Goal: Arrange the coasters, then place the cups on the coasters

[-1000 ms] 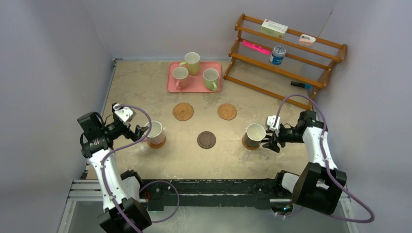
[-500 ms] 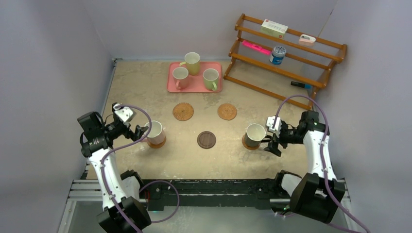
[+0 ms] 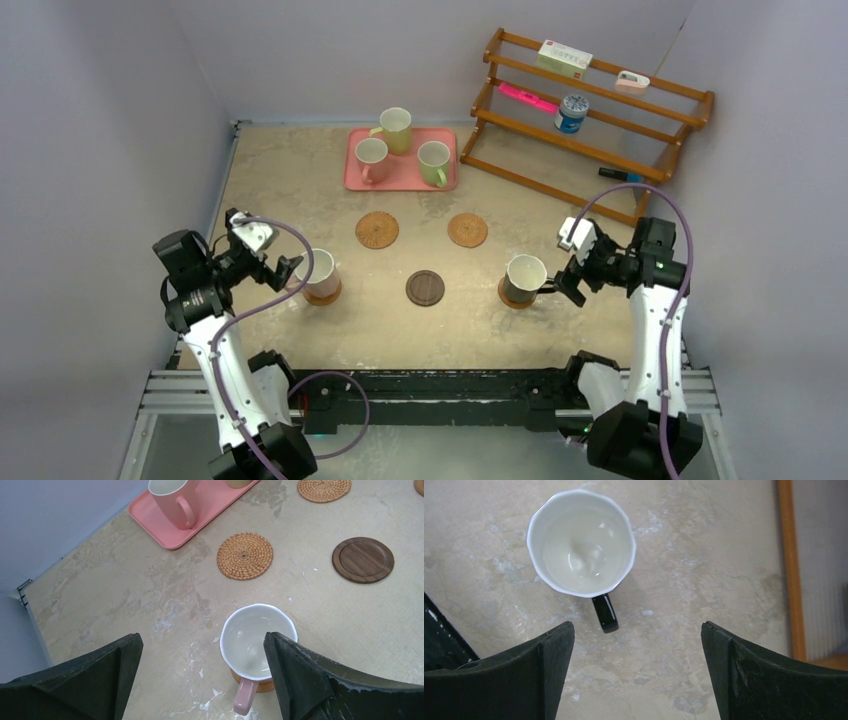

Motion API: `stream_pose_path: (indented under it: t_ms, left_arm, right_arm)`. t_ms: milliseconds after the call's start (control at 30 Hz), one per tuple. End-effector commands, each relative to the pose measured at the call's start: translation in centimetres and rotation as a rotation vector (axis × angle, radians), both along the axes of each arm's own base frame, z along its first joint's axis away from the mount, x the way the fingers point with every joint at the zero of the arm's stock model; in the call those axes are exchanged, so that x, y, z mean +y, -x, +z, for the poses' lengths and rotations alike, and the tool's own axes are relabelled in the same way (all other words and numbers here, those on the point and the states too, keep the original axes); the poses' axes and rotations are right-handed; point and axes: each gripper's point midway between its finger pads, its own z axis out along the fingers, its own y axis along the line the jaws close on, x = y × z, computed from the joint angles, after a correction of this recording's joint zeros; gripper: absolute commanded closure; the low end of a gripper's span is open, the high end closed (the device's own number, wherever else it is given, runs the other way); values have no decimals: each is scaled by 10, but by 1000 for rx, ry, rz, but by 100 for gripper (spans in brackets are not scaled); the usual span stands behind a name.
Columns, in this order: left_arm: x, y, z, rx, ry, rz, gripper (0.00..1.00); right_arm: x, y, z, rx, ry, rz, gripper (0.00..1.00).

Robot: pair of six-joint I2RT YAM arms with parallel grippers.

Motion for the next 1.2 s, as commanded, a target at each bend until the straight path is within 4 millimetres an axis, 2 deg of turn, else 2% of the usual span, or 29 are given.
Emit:
stream_pose_path:
  t_ms: [0, 267, 500, 633, 767, 900, 1033, 1167]
  left_arm:
    - [0, 0, 20, -27, 10, 9, 0]
    - [-3, 3, 25, -51, 21, 14, 0]
    - [7, -7, 34, -43, 2, 45, 0]
    - [9, -7, 38, -50, 0, 61, 0]
    - [4, -6, 35, -62, 43, 58, 0]
    - [0, -4, 31, -55, 62, 38, 0]
    - [-1, -2, 25, -43, 61, 36, 0]
    - [1, -5, 25, -27, 75, 42, 0]
  right_arm:
    - [-6, -15, 44, -73, -39, -139, 2]
    - [-24, -49, 90, -121, -200, -463, 2]
    - [-33, -72, 104, -46, -269, -563, 2]
    - [-31, -86, 113, -48, -326, -584, 2]
    - [-18, -98, 97, -18, -271, -609, 2]
    - [7, -113, 77, -6, -183, -600, 2]
    - [39, -121, 66, 13, -168, -517, 2]
    - [59, -129, 62, -20, -131, -486, 2]
